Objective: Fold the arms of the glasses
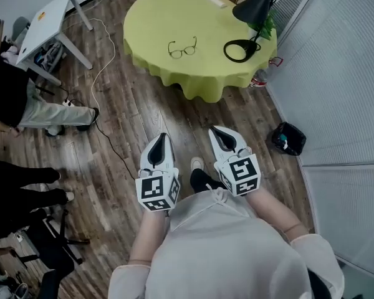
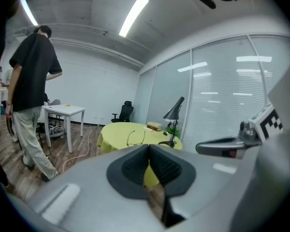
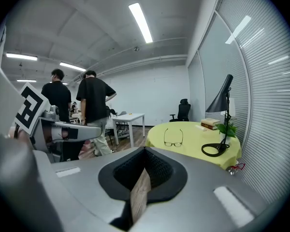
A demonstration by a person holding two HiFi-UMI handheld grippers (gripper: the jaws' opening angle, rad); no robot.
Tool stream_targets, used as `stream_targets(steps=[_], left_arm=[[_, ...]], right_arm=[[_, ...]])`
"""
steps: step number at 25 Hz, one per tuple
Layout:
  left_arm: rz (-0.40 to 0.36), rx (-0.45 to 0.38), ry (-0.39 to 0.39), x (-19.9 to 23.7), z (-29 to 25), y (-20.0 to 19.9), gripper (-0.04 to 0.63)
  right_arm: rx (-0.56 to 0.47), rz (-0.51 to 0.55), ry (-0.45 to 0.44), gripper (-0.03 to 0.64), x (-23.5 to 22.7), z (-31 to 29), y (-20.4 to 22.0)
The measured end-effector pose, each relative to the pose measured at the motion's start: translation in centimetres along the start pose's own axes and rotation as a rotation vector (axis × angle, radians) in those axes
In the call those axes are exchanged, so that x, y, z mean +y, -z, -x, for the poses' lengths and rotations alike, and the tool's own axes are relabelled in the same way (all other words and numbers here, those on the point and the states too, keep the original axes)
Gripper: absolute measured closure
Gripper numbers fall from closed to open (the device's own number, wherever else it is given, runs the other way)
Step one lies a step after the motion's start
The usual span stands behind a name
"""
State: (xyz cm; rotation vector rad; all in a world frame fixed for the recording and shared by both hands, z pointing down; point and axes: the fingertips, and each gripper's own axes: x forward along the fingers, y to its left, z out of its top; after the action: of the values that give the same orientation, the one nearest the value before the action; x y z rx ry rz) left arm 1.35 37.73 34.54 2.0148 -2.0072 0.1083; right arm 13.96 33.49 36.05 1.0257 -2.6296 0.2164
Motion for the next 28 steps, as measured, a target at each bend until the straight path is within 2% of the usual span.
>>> stream_targets(steps=[6,16,22,28], left_arm=[[-0.003,0.007,0.008,2.3,-7.9,-2.7,0.589],[-0.010,0.063,0.017,6.3,-17.0,-4.3,0.589],[-0.022,0.107,0.103,8.7,-25.7,-5.4,0.589],[-0.046,0.102,0.240,11.6,-36.0,-10.6,0.589]], right_arm=[[0.020,-0.031,0.021,0.618,-5.3,-6.8,-2.3],[0.057,-0.061,0.043,0.618,-10.1,-15.6,-3.9],[0.066,-0.100,0.116,0.618,-13.7,-21.8,-5.7],[0.090,-0.153,0.200,0.618,-18.0,-30.8,-8.9]])
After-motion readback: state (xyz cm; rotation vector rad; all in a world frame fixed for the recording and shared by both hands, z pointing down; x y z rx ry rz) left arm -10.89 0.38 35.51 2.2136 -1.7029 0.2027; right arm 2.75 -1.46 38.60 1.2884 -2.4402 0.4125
